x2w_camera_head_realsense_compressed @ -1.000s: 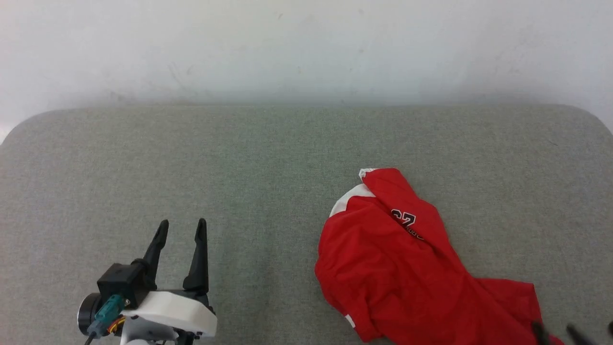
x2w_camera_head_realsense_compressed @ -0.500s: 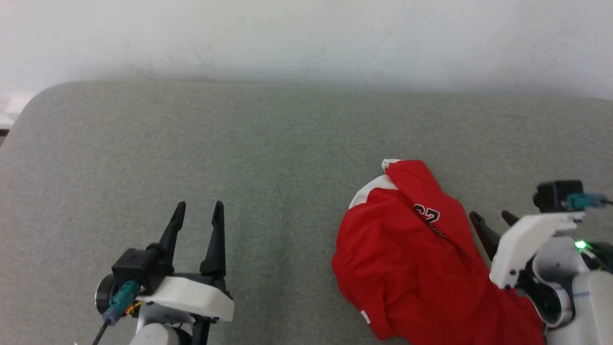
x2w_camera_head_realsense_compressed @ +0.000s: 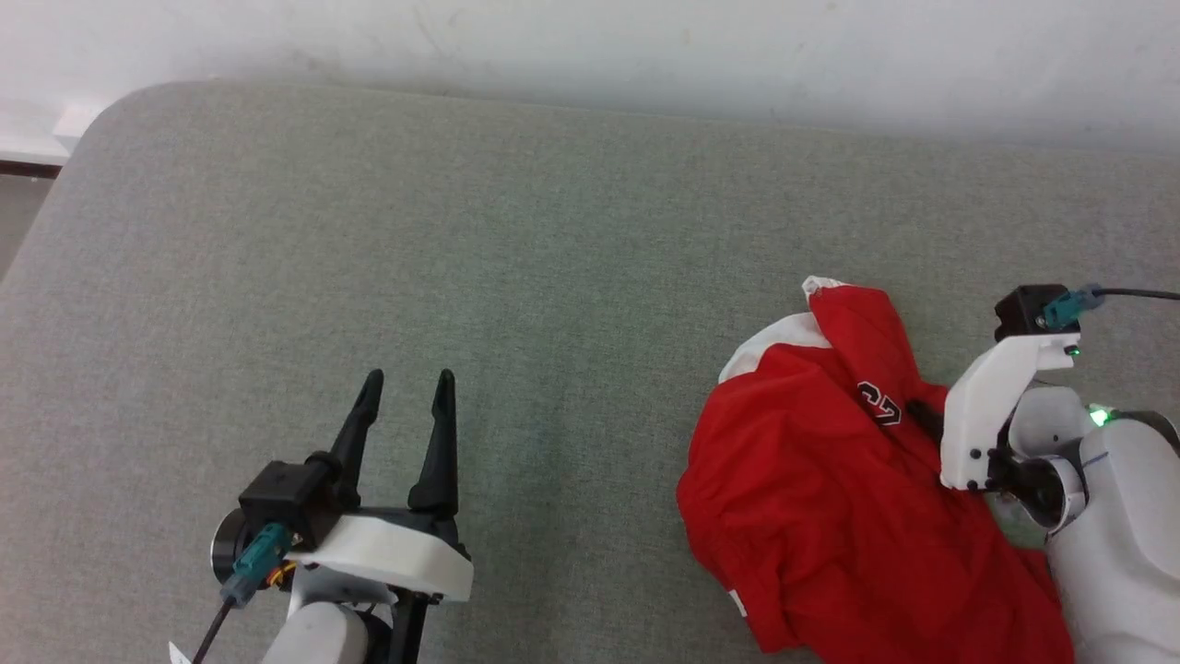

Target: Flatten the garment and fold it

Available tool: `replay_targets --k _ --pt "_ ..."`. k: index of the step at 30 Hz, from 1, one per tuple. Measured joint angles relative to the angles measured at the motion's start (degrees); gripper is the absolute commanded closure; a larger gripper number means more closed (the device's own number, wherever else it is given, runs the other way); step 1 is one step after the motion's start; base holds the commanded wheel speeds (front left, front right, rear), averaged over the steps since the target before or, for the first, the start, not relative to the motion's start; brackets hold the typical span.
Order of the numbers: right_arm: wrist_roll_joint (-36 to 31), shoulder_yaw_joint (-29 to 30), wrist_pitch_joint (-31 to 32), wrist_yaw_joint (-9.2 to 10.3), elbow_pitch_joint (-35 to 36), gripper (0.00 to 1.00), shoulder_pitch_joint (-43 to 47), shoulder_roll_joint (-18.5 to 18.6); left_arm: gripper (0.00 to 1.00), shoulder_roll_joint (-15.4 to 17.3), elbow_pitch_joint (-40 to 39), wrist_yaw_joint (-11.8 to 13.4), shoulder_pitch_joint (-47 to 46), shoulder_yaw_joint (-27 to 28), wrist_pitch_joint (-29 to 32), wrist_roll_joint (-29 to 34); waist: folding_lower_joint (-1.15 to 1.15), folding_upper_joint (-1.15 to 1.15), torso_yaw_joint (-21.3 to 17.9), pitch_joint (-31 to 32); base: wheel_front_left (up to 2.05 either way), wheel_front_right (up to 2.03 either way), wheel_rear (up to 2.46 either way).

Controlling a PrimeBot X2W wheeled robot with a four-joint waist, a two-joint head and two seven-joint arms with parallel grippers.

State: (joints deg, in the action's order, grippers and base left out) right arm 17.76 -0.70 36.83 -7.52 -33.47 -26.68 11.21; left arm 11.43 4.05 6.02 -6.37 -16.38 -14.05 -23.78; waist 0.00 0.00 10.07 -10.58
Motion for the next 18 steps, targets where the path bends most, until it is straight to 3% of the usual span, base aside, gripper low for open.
replay_targets --k 1,2,8,13,18 --pt "0.4 -0.6 0.3 0.0 -0.5 0.88 -0.5 0.3 0.0 0.0 0.1 0.0 0.0 0.1 -0.1 0.0 0.0 0.0 0.1 -0.1 0.0 0.0 0.0" --pt "0.7 -1.4 0.3 0.0 -0.8 1.0 -0.8 0.5 0.0 0.0 0.3 0.0 0.0 0.1 -0.1 0.0 0.01 0.0 0.1 -0.2 0.0 0.0 0.0" --pt "1.8 -3.2 -7.8 -0.02 0.2 1.0 -0.7 1.3 0.0 0.0 0.9 0.0 0.0 0.4 -0.2 0.0 0.01 0.01 -0.9 0.7 0.0 0.0 0.0" --pt "0.7 5.5 -13.4 -0.02 7.8 1.0 3.1 2.6 0.0 0.3 1.2 0.0 0.4 0.5 -0.2 0.0 0.01 0.01 -1.9 2.7 0.0 0.0 0.0" --pt "-2.2 16.9 -12.6 -0.02 19.4 1.0 16.4 0.4 0.0 1.0 1.0 0.2 2.2 0.7 -0.1 0.0 -0.01 0.01 -3.3 4.8 0.0 0.0 0.0"
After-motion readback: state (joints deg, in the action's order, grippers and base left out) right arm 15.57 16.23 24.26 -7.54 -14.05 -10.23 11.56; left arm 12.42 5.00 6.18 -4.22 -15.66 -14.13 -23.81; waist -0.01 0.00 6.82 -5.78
